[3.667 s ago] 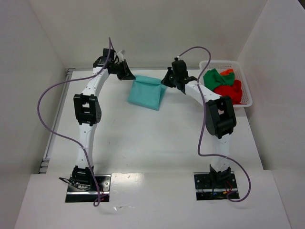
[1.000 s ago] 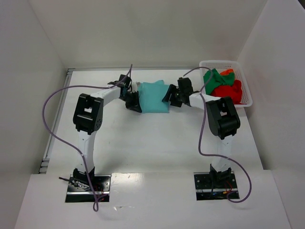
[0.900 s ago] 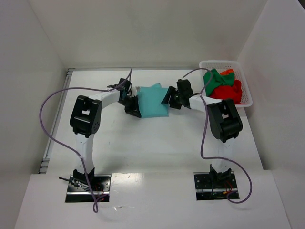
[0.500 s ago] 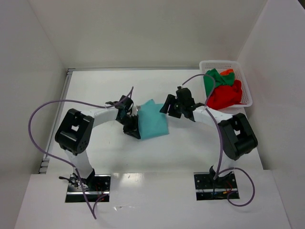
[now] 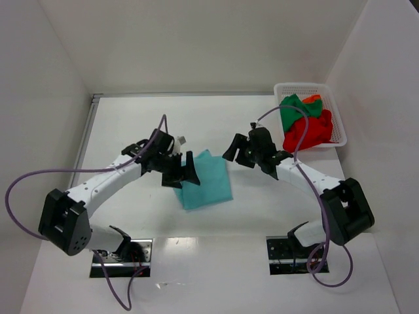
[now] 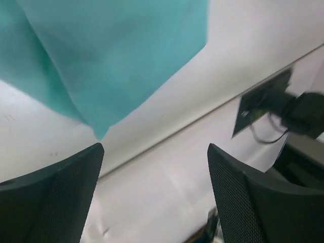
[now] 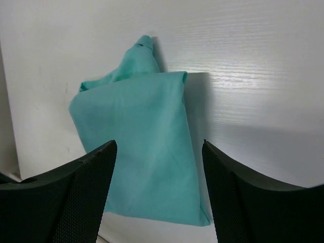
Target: Fold and stack the t-shirts
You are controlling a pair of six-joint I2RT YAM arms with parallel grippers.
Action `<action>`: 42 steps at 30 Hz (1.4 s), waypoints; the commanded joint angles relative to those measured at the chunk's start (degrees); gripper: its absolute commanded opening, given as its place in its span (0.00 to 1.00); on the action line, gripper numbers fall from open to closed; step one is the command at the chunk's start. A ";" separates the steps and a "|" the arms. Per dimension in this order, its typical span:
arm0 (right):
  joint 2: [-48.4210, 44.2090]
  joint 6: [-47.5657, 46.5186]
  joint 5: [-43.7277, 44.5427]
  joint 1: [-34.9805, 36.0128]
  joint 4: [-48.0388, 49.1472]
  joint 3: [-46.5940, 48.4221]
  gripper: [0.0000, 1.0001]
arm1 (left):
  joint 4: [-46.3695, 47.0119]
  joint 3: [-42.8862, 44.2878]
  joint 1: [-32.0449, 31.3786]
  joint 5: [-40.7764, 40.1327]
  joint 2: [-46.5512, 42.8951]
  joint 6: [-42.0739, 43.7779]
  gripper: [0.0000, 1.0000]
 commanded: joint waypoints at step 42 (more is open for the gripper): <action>23.11 -3.89 -3.65 -1.25 0.87 15.38 0.19 | 16.36 9.02 12.69 -2.34 21.59 0.95 0.07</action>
